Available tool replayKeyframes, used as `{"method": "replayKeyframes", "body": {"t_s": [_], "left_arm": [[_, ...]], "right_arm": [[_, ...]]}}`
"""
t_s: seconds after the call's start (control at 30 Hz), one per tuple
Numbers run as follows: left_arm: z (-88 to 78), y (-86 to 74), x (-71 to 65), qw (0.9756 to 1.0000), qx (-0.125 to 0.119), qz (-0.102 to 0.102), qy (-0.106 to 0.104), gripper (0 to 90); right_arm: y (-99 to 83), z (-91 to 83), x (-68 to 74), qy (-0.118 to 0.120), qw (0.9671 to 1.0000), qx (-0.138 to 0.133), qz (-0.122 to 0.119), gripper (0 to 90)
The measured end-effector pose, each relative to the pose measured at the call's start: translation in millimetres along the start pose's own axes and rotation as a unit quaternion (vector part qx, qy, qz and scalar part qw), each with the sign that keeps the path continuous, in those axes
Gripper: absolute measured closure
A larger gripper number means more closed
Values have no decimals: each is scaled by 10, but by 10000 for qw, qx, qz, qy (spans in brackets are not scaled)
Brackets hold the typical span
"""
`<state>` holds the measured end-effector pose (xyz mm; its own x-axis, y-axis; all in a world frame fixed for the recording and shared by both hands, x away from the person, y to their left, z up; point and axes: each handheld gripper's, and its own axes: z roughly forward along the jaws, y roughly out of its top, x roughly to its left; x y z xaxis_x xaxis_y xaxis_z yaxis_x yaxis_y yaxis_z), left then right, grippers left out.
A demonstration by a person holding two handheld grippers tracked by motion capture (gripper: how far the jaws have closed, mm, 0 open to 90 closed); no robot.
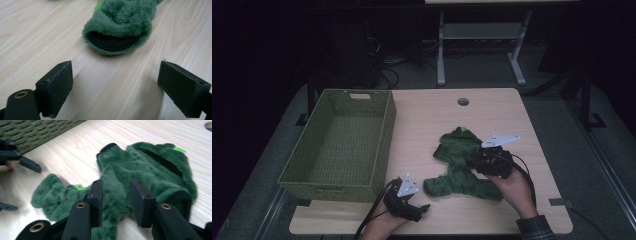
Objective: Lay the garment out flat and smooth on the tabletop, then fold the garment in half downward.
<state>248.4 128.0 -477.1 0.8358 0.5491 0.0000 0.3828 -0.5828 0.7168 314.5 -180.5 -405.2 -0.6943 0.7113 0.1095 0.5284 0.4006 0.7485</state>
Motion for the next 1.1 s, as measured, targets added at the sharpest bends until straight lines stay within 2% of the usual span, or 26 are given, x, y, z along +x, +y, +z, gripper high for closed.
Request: {"method": "replayKeyframes", "body": {"t_s": [0.03, 0.13, 0.27, 0.4, 0.57, 0.67, 0.7, 0.77, 0.8, 1.0, 1.03, 1.1], "left_arm": [[1, -2, 12, 10000, -8, 37, -42, 123], [2, -4, 22, 9999, -28, 68, -74, 123], [-5, -3, 39, 9998, 1, 174, -89, 123], [-6, -5, 38, 9998, -4, 164, -104, 124], [-5, -8, 33, 9999, -18, 118, -121, 124], [-5, -9, 33, 9999, -20, 119, -122, 124], [-4, -9, 31, 9999, -17, 100, -131, 124], [-4, -9, 30, 9999, -17, 95, -133, 124], [-4, -9, 31, 9999, -18, 100, -131, 124], [-7, -10, 35, 9998, -19, 115, -160, 123], [-5, -12, 35, 9998, -26, 120, -156, 123], [-6, -11, 38, 9998, -22, 141, -152, 123]], "right_arm": [[7, 9, 53, 109, 9999, -31, -12, 645], [15, 20, 101, 179, 9998, -43, -27, 648], [48, 59, 273, 373, 9992, -13, -134, 659], [60, 89, 353, 443, 9988, -2, -226, 670], [59, 158, 552, 623, 9974, 37, -358, 706], [46, 179, 616, 695, 9968, 50, -404, 715], [36, 206, 691, 789, 9958, 66, -465, 721], [36, 222, 728, 824, 9953, 92, -497, 725], [36, 271, 806, 915, 9941, 132, -572, 727], [31, 409, 951, 1100, 9915, 235, -659, 740], [18, 489, 1008, 1159, 9899, 293, -762, 746], [4, 548, 1058, 1177, 9890, 355, -816, 746]]}}
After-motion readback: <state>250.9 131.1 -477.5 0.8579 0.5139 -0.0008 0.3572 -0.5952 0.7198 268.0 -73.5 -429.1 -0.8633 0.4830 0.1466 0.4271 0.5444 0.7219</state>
